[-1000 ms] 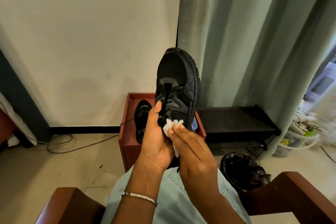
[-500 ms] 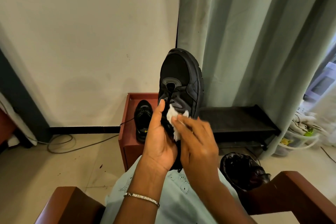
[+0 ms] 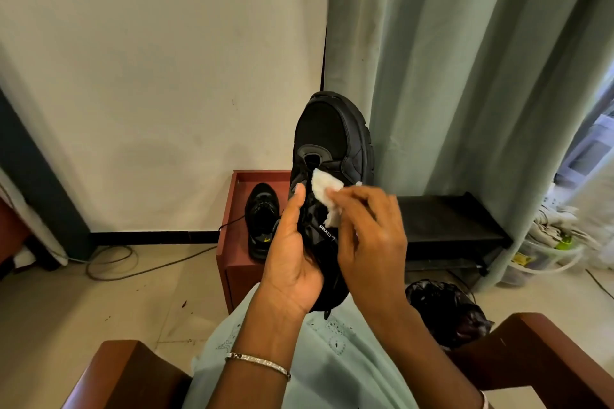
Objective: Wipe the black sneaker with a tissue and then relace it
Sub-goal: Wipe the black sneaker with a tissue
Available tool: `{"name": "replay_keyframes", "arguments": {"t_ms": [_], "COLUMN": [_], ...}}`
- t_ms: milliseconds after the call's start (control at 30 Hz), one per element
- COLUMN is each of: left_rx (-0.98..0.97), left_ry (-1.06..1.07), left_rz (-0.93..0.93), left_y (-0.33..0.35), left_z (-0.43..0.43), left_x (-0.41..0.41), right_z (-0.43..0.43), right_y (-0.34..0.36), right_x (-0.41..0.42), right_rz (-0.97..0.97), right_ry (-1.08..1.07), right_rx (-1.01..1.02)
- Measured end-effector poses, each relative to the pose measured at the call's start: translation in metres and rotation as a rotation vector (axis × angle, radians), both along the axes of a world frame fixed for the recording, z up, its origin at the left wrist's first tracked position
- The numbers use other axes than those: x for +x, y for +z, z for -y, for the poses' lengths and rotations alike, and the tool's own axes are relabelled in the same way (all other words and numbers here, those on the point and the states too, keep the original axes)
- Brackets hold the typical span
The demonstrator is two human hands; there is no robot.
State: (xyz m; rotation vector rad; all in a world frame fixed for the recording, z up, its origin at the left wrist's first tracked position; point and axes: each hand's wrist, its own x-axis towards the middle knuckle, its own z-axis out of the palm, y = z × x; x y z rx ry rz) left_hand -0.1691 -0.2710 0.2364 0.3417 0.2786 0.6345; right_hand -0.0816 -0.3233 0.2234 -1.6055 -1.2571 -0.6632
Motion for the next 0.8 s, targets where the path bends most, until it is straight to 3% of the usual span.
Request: {"name": "replay_keyframes", "arguments": {"t_ms": [167,467,633,800], "left_rx": [0.015,-0.020,-0.001,-0.024], "left_ry": [0.028,0.047,0.039,0.036], "left_rz": [-0.055,0.018,-0.051,-0.049], "left_y": [-0.002,-0.001,-0.002,0.000], "left_z": [-0.014,-0.004,-0.013,-0.013], "left_x": [-0.002,-0.002,-0.005,-0.003], "right_z": [0.033,0.002,0.025,0.032], "right_y": [-0.036,0.001,-0.023,-0.028], "right_x": [-0.026,-0.004,-0.030,-0.018], "right_rz": [-0.016,-0.008,0.005,0.025], "right_ry": [0.195,0.018,0.169,0.190], "right_rx": [-0.064,0.007,-0.084,-0.084]}}
